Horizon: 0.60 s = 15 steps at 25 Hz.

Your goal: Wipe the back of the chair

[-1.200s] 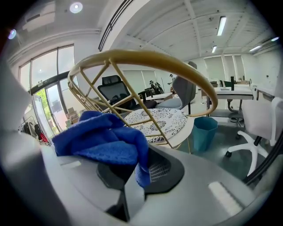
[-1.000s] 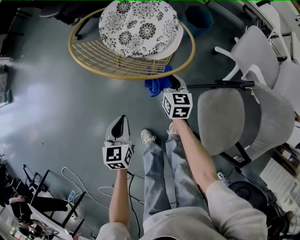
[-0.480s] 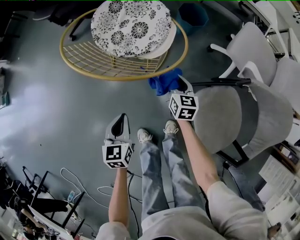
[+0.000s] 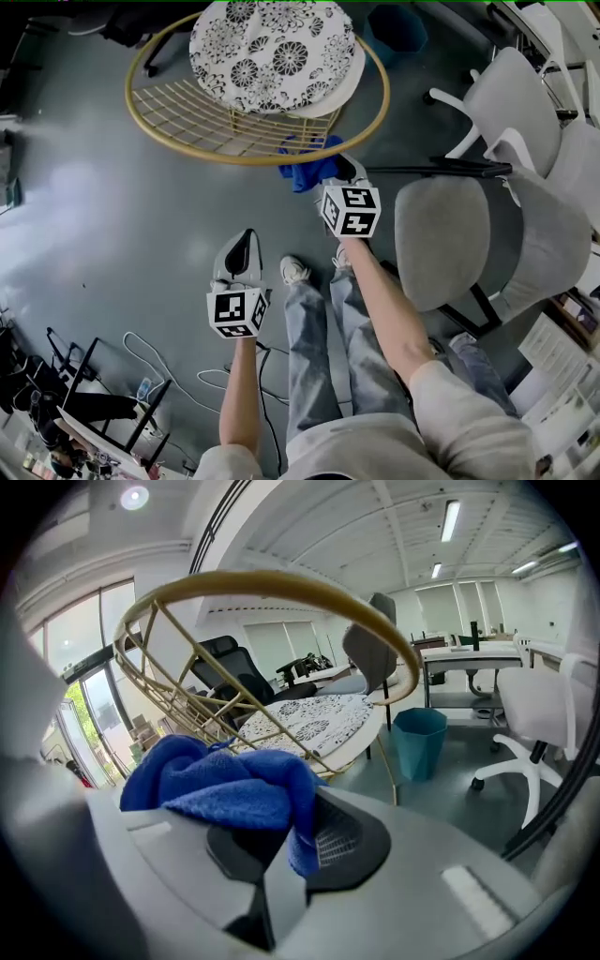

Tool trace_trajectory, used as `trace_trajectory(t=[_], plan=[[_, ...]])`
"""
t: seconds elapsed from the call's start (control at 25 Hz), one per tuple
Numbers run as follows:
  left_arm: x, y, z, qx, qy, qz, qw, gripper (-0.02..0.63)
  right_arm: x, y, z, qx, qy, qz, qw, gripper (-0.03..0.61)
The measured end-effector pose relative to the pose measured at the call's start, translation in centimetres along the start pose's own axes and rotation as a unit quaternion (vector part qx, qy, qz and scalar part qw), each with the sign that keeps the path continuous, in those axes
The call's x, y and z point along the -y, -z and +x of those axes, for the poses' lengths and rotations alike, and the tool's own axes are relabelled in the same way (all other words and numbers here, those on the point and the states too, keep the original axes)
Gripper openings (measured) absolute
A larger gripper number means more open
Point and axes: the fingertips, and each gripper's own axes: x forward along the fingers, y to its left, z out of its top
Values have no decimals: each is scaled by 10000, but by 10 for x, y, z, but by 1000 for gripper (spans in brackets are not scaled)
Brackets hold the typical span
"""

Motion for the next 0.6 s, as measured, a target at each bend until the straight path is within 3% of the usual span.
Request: trace_trajectory(t=[0.28,0.6], plan=[[-19,7,1,-64,-80,-86,9999,3,-38,9,41,-197,-330,-159,9991,52],[-31,11,2,-138,-93,-137,9998,3,-53,8,63,-227,-405,4,9989,52]])
